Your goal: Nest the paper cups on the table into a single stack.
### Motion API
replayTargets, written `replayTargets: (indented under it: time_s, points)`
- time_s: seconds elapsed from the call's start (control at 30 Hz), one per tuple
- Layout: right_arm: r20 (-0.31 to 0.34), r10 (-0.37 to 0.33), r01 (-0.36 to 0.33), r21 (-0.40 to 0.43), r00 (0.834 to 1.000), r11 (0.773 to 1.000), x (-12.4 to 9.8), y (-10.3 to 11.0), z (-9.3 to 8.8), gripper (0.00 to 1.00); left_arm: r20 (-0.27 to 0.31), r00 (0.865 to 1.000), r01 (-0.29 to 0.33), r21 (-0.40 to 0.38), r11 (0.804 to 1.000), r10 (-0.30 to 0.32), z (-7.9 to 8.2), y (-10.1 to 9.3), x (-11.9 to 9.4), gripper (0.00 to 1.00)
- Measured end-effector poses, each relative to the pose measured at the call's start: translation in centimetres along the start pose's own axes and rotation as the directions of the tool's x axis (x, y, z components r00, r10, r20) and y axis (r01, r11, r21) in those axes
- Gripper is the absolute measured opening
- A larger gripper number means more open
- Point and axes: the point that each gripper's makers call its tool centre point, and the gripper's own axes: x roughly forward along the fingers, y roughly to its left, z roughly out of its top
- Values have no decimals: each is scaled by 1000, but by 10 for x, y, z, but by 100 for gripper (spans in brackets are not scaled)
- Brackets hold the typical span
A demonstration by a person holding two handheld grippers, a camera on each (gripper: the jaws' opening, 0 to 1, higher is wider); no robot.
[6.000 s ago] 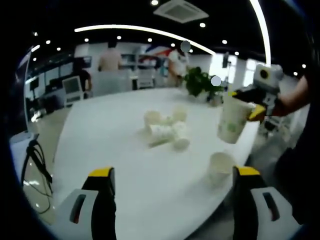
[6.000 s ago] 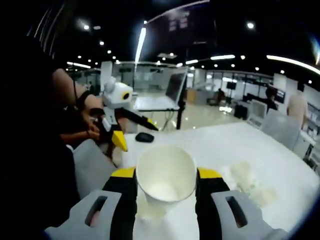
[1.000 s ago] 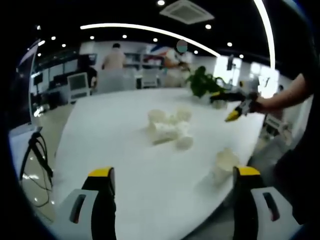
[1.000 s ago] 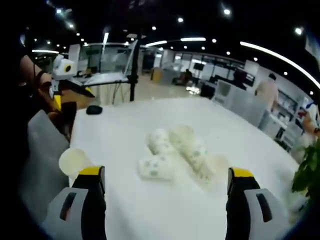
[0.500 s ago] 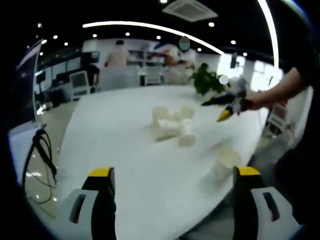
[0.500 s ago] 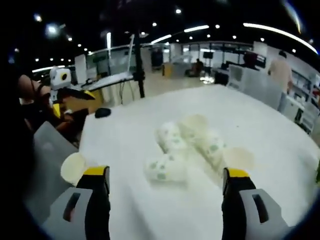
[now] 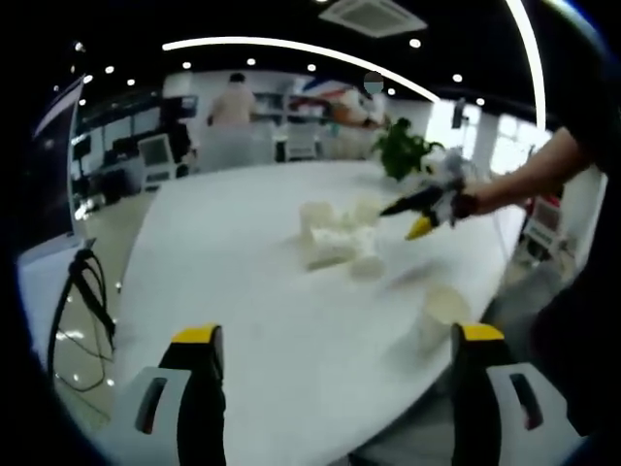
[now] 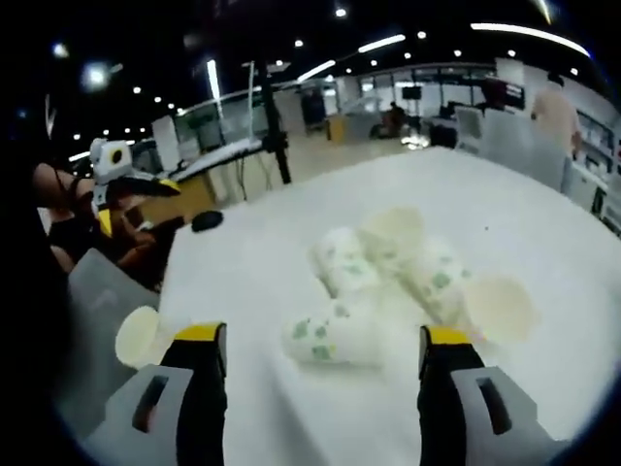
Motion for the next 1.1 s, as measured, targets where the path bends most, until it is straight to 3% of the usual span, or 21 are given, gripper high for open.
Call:
replayTargets:
  time_s: [0.6,1.1]
  points:
    - [-9,71,-71,71,997,995,27,-13,-9,70,-19,1000,-18,-3,1000,18,0,1,-2,94]
    - [-25,132,-129,97,991,987,32,-3,-15,56,-12,999,-41,-22,999,40,-1,3,-6,94]
